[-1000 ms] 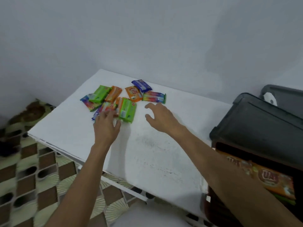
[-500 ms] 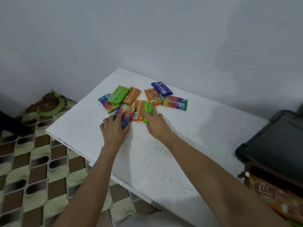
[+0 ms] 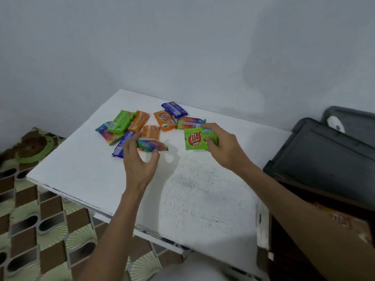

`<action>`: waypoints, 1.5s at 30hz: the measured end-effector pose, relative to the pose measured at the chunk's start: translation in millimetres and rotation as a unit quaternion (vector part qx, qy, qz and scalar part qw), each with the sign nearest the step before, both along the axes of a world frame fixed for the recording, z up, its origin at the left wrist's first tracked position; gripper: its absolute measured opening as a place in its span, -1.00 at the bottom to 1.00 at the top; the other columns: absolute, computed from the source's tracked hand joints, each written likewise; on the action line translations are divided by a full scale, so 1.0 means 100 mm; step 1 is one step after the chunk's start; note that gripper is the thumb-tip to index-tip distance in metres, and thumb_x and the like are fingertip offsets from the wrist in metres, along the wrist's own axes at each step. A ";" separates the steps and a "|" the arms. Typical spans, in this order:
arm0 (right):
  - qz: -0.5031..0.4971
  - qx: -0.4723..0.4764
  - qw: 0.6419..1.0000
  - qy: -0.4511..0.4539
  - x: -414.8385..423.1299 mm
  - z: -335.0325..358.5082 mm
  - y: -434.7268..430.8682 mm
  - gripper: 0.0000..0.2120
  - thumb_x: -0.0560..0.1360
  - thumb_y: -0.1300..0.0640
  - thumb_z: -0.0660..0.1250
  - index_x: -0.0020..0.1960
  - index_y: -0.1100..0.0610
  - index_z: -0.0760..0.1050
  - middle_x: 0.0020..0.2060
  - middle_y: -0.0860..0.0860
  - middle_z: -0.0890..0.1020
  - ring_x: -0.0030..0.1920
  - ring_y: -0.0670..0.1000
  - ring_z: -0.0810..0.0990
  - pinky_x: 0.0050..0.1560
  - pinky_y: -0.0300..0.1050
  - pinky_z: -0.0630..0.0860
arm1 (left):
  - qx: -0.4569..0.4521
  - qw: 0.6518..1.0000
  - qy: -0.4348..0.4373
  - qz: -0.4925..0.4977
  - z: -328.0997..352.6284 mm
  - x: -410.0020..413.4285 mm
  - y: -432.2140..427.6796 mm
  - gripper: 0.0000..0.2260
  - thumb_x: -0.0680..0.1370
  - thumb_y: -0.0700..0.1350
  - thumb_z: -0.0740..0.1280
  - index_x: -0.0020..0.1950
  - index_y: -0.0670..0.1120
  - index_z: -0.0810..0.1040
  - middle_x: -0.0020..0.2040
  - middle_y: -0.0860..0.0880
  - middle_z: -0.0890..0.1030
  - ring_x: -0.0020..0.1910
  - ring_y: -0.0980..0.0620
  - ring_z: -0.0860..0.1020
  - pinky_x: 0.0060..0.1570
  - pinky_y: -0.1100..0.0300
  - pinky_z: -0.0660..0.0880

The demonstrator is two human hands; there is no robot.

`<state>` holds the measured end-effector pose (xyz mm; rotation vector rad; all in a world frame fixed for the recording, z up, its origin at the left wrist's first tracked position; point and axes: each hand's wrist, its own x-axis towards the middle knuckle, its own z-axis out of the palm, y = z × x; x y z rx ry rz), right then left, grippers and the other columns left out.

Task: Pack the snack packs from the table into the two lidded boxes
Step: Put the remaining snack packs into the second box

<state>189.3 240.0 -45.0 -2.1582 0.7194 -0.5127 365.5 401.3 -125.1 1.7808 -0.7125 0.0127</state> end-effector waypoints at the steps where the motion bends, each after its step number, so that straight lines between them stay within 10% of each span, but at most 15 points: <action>1: -0.009 0.010 1.000 -0.022 -0.17 0.05 0.02 -0.68 0.60 0.28 0.17 0.31 0.07 0.43 -0.03 0.05 0.63 -0.36 -0.12 0.59 -0.36 -0.13 0.59 | -0.029 0.999 0.029 -0.021 0.04 -0.11 -0.03 -0.46 0.44 -0.07 0.38 0.39 0.08 0.33 0.33 0.04 0.40 0.29 0.09 0.44 0.22 0.01 0.51; 10: -0.095 0.059 0.991 -0.072 -1.75 0.38 0.19 -0.68 0.59 0.25 0.24 0.24 -0.09 0.49 0.03 -0.12 0.61 -0.12 0.26 0.63 -0.23 0.16 0.63 | -0.059 0.967 0.047 -0.244 0.38 -1.24 -0.29 -0.36 0.44 -0.05 0.31 0.50 0.13 0.19 0.42 0.28 0.28 0.32 0.06 0.43 0.18 0.16 0.52; 15: -0.111 0.114 0.983 -0.095 -2.52 0.53 0.32 -0.71 0.59 0.31 0.23 0.23 0.04 0.51 0.00 0.02 0.66 -0.12 -0.06 0.70 -0.26 -0.22 0.62 | -0.042 0.944 -0.006 -0.327 0.51 -1.76 -0.39 -0.43 0.51 0.00 0.22 0.53 0.09 0.19 0.30 0.34 0.33 0.27 0.17 0.42 0.13 0.33 0.47; 21: -0.110 0.200 0.972 -0.061 -3.24 0.53 0.45 -0.69 0.53 0.23 0.29 0.25 0.03 0.52 0.03 -0.04 0.68 0.05 -0.01 0.67 -0.14 -0.13 0.66 | -0.002 0.912 -0.032 -0.410 0.52 -2.16 -0.43 -0.48 0.57 0.01 0.15 0.54 0.18 0.18 0.21 0.14 0.38 0.23 0.15 0.43 0.15 0.30 0.49; 29: -0.061 0.270 0.961 0.021 -3.40 0.17 0.47 -0.67 0.53 0.18 0.35 0.26 -0.06 0.52 -0.02 0.08 0.67 -0.26 0.08 0.63 -0.21 0.01 0.63 | 0.040 0.907 -0.053 -0.417 0.51 -2.35 -0.51 -0.52 0.61 0.10 0.10 0.55 0.13 0.21 0.20 -0.01 0.41 0.21 0.08 0.45 0.08 0.34 0.46; 45: -0.073 0.283 0.943 0.158 -3.01 -0.52 0.42 -0.70 0.57 0.27 0.31 0.25 0.01 0.52 0.35 0.16 0.43 0.27 0.20 0.50 -0.07 -0.12 0.66 | 0.075 0.912 -0.084 -0.394 0.44 -2.40 -0.56 -0.56 0.63 0.09 0.06 0.52 0.25 0.18 0.26 -0.01 0.38 0.21 0.24 0.40 0.02 0.50 0.41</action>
